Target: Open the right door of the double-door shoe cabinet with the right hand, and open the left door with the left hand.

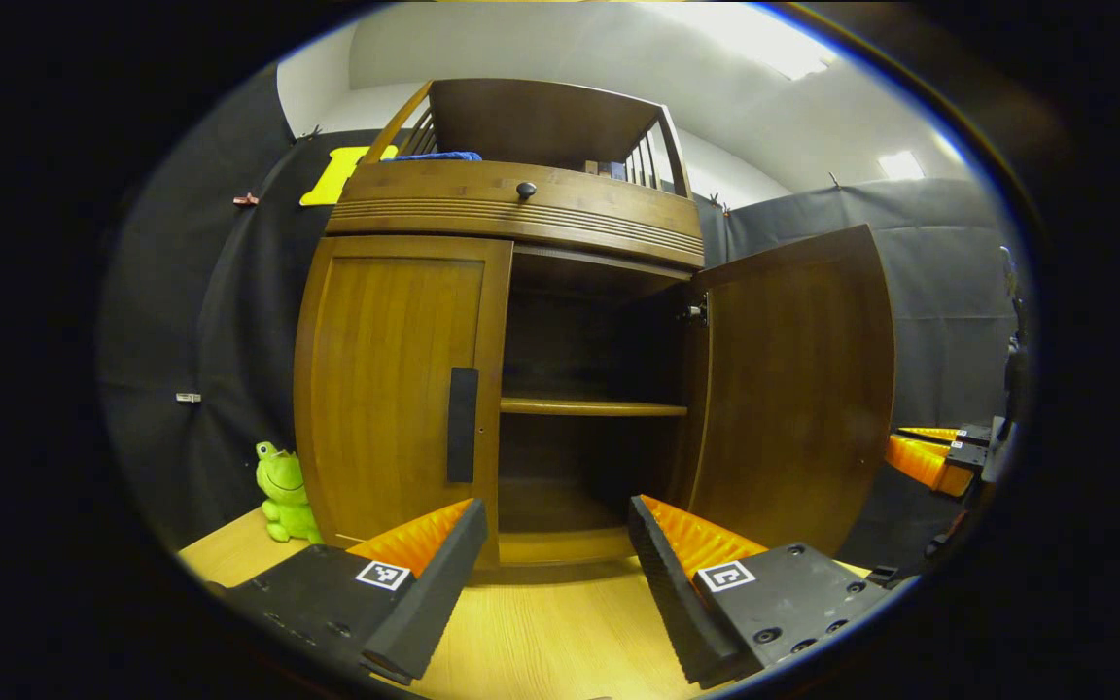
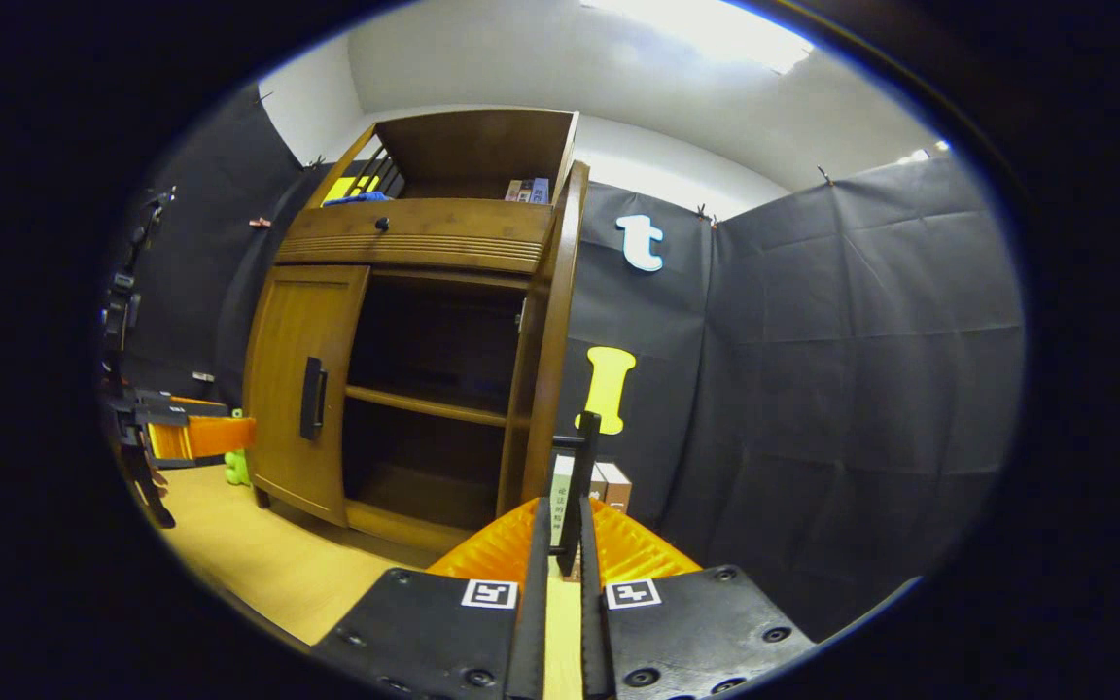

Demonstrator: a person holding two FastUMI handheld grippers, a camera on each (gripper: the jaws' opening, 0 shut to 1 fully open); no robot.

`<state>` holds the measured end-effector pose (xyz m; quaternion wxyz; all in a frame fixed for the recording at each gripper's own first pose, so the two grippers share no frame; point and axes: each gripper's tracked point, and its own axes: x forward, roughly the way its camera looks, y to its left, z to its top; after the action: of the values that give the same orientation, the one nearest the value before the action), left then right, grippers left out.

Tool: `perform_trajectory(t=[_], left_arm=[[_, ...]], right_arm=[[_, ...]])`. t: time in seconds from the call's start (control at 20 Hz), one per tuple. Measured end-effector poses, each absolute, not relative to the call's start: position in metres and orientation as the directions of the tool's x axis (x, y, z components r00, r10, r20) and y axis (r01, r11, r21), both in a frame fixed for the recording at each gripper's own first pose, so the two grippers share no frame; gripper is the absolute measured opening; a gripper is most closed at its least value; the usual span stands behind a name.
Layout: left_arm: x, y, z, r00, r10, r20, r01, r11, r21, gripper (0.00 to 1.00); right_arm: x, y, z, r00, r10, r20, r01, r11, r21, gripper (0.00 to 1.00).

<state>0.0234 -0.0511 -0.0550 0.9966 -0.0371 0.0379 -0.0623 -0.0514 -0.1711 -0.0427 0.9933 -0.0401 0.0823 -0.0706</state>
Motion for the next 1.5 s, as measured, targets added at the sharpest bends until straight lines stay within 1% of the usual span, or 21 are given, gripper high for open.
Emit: perform_trajectory(t=[0.05,0.1,0.15,0.2,0.25,0.3,0.35,0.4,0.45,0.5,0.55,0.65,0.75,0.85,0.9,0.95,1.15,1.25,1.35,1.45,1.5], left_arm=[[0.026,-0.048,-0.055,0.990,-0.123,-0.065,0.118,0.990,-0.076,0.92],[0.030,-0.044,-0.055,0.991,-0.118,-0.060,0.114,0.991,-0.069,0.87],[0.034,-0.037,-0.058,0.993,-0.106,-0.059,0.102,0.993,-0.059,0.87],[0.041,-0.029,-0.060,0.994,-0.092,-0.058,0.089,0.995,-0.045,0.92],[0.049,-0.021,-0.063,0.995,-0.077,-0.055,0.076,0.997,-0.028,0.92],[0.058,-0.013,-0.065,0.997,-0.058,-0.051,0.058,0.998,-0.014,0.87],[0.068,-0.005,-0.066,0.998,-0.045,-0.041,0.045,0.999,-0.005,0.92],[0.079,0.000,-0.065,0.999,-0.036,-0.032,0.036,0.999,-0.003,0.92],[0.091,0.003,-0.068,0.999,-0.033,-0.029,0.033,0.999,-0.002,0.92],[0.103,0.005,-0.069,0.999,-0.034,-0.028,0.034,0.999,0.000,0.87],[0.114,0.007,-0.071,0.999,-0.036,-0.031,0.036,0.999,0.005,0.87],[0.135,0.014,-0.069,1.000,-0.014,-0.007,0.015,0.999,0.029,0.90],[0.153,0.025,-0.069,1.000,0.021,0.020,-0.021,0.999,0.036,0.88],[0.167,0.027,-0.072,0.999,0.025,0.032,-0.026,0.999,0.019,0.87],[0.173,0.028,-0.074,0.999,0.027,0.029,-0.028,1.000,0.010,0.87],[0.180,0.028,-0.073,0.999,0.028,0.032,-0.028,1.000,0.004,0.87],[0.204,0.035,-0.072,0.998,0.044,0.039,-0.044,0.999,0.004,0.82],[0.215,0.038,-0.079,0.999,0.051,0.017,-0.051,0.999,-0.015,0.78],[0.224,0.039,-0.084,0.999,0.053,0.005,-0.053,0.998,-0.038,0.75],[0.231,0.044,-0.084,0.997,0.076,0.013,-0.075,0.996,-0.043,0.70],[0.228,0.039,-0.084,0.998,0.052,0.021,-0.051,0.997,-0.062,0.58]], right_arm=[[-0.052,-0.166,-0.042,0.980,-0.129,-0.153,0.117,0.989,-0.090,0.21],[-0.052,-0.157,-0.039,0.984,-0.107,-0.144,0.095,0.992,-0.088,0.20],[-0.052,-0.150,-0.033,0.987,-0.094,-0.129,0.084,0.993,-0.079,0.20],[-0.053,-0.144,-0.027,0.990,-0.089,-0.112,0.081,0.994,-0.067,0.20],[-0.052,-0.140,-0.023,0.992,-0.082,-0.097,0.076,0.995,-0.061,0.22],[-0.050,-0.129,-0.020,0.995,-0.056,-0.082,0.052,0.997,-0.053,0.37],[-0.049,-0.121,-0.019,0.997,-0.039,-0.069,0.036,0.998,-0.043,0.52],[-0.048,-0.114,-0.018,0.998,-0.018,-0.061,0.016,0.999,-0.032,0.66],[-0.047,-0.107,-0.019,0.998,0.000,-0.062,-0.002,1.000,-0.024,0.81],[-0.045,-0.101,-0.022,0.997,0.024,-0.069,-0.025,1.000,-0.018,0.96],[-0.046,-0.098,-0.025,0.996,0.044,-0.080,-0.045,0.999,-0.011,0.98],[-0.046,-0.093,-0.030,0.993,0.065,-0.099,-0.066,0.998,-0.010,0.97],[-0.045,-0.092,-0.033,0.993,0.058,-0.102,-0.060,0.998,-0.022,0.99],[-0.044,-0.089,-0.041,0.992,0.062,-0.107,-0.065,0.998,-0.026,0.97],[-0.045,-0.087,-0.044,0.991,0.070,-0.111,-0.073,0.997,-0.022,0.99],[-0.045,-0.084,-0.046,0.991,0.080,-0.110,-0.082,0.997,-0.014,0.97],[-0.043,-0.087,-0.051,0.990,0.084,-0.114,-0.084,0.996,0.008,0.98],[-0.043,-0.092,-0.052,0.991,0.073,-0.114,-0.072,0.997,0.007,0.95],[-0.042,-0.095,-0.056,0.991,0.066,-0.118,-0.065,0.998,0.011,0.95],[-0.041,-0.096,-0.061,0.989,0.063,-0.131,-0.062,0.998,0.014,0.98],[-0.042,-0.098,-0.065,0.988,0.062,-0.142,-0.061,0.998,0.015,0.99]])
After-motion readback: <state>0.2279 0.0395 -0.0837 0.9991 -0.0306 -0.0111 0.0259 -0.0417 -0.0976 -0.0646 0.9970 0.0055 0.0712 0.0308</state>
